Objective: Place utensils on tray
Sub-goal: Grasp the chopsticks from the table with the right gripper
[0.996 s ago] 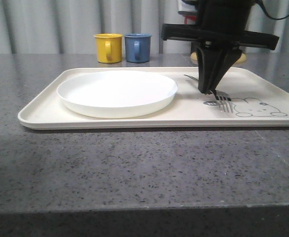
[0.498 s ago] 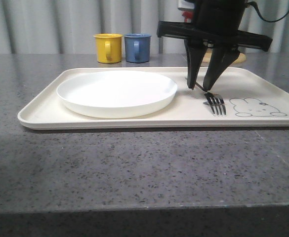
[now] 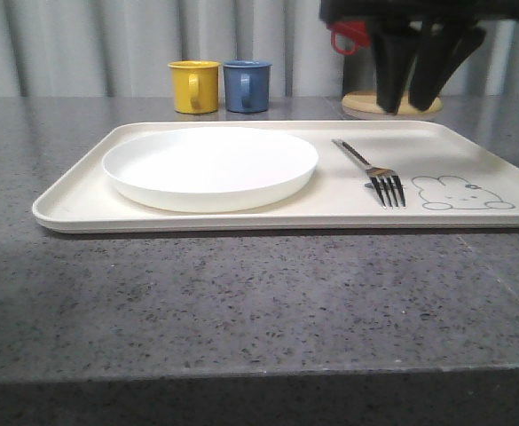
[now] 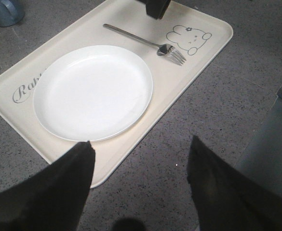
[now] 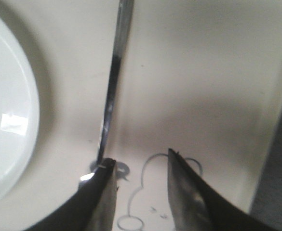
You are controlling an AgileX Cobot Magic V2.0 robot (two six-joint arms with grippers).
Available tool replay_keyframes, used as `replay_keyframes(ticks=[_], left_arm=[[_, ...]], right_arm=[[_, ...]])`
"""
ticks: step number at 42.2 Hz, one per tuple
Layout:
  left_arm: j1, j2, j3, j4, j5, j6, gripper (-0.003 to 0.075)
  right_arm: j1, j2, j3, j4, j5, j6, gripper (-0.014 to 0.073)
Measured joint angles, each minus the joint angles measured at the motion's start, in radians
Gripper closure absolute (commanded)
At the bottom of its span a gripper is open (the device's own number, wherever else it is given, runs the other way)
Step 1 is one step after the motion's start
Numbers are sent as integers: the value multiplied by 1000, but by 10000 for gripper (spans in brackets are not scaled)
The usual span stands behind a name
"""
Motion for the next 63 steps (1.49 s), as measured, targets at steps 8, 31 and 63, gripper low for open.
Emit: replay_keyframes(ticks=[8,31,63], left_arm=[[0,0,0,0,0,0,300],[0,0,0,0,0,0,300],[0,0,0,0,0,0,300]], right_arm=[[-137,-135,102,-14,18,-83,304],[-501,-88,246,-1,19,-211,304],[-537,13,249,36,-31,-242,306]])
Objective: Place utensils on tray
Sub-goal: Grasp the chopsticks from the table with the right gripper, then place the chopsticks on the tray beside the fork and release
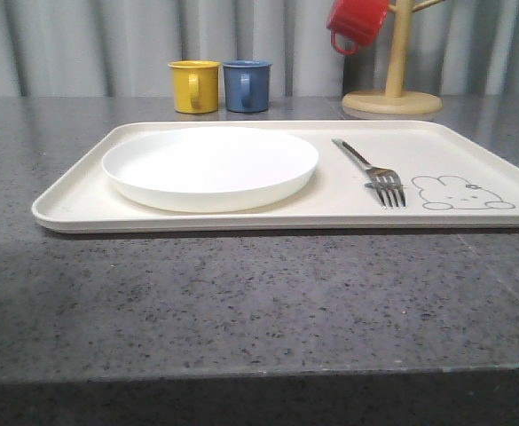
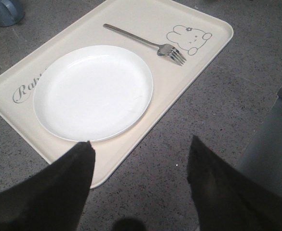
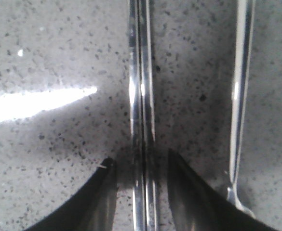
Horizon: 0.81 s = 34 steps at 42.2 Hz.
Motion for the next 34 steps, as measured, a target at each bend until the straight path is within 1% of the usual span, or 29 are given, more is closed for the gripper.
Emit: replay_keyframes(ticks=[3,6,8,10,12,19,23,27,34], left_arm=[[0,0,0,0,0,0,300],[0,0,0,0,0,0,300],[0,0,0,0,0,0,300],[0,0,0,0,0,0,300],[0,0,0,0,0,0,300],[0,0,0,0,0,0,300],[0,0,0,0,0,0,300],[0,0,0,0,0,0,300],[0,0,0,0,0,0,300]], right_arm=[[0,4,0,2,0,0,332],[0,4,0,2,0,-3,407],[0,4,0,0,0,-6,480],[0,4,0,-2,-2,-6,533],[-1,4,0,-5,-2,-6,562],[-1,4,-2,-6,-2,-6,573],[12,1,-11,18,2,-6,573],[57,-14,-37,46,24,-6,573],[192,-40,-110,110,63,-6,571]])
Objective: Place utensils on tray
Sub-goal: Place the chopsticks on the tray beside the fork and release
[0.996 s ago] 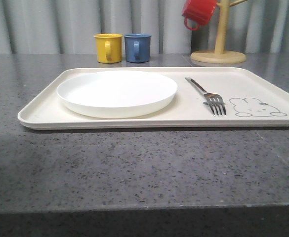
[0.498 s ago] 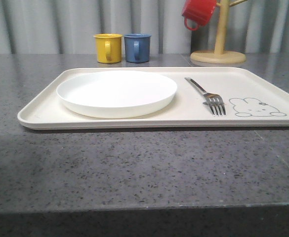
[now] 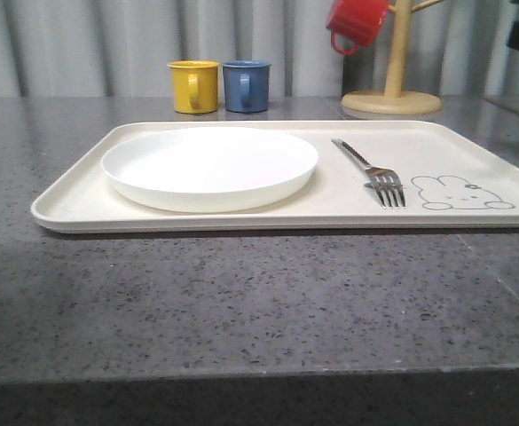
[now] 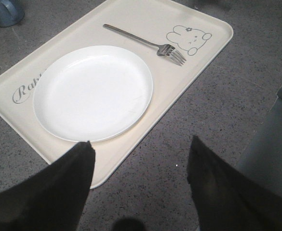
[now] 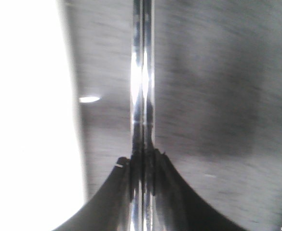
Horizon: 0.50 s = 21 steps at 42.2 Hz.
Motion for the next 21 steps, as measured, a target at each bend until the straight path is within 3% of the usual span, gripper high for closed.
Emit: replay_keyframes(ticks=[10,21], left_arm=[[0,0,0,0,0,0,300],[0,0,0,0,0,0,300]], right_arm=[[144,-1,-22,68,-19,48,571],[169,51,-24,93,-44,143,557]])
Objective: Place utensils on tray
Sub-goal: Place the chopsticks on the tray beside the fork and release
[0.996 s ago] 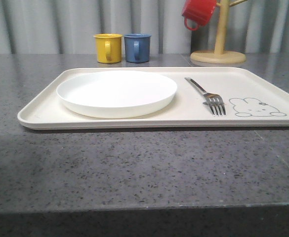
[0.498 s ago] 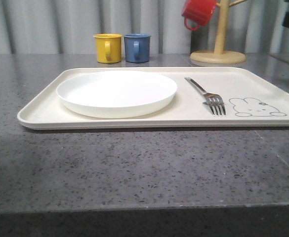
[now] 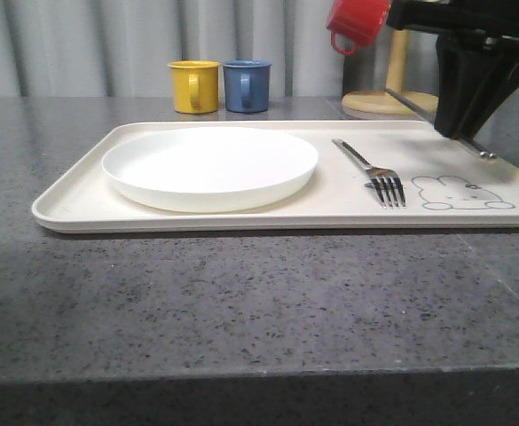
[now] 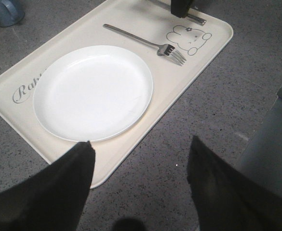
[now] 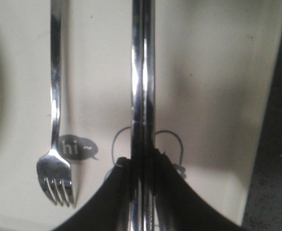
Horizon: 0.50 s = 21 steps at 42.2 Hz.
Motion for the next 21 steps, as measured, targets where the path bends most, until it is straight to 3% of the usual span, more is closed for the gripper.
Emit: replay_keyframes(ticks=[5,13,21], left_arm=[[0,0,0,0,0,0,300],[0,0,0,0,0,0,300],[0,0,0,0,0,0,300]], right_arm=[[0,49,0,26,-21,13,490],[0,75,0,45,-37,21,312],[1,75,0,51,-39,19,300]])
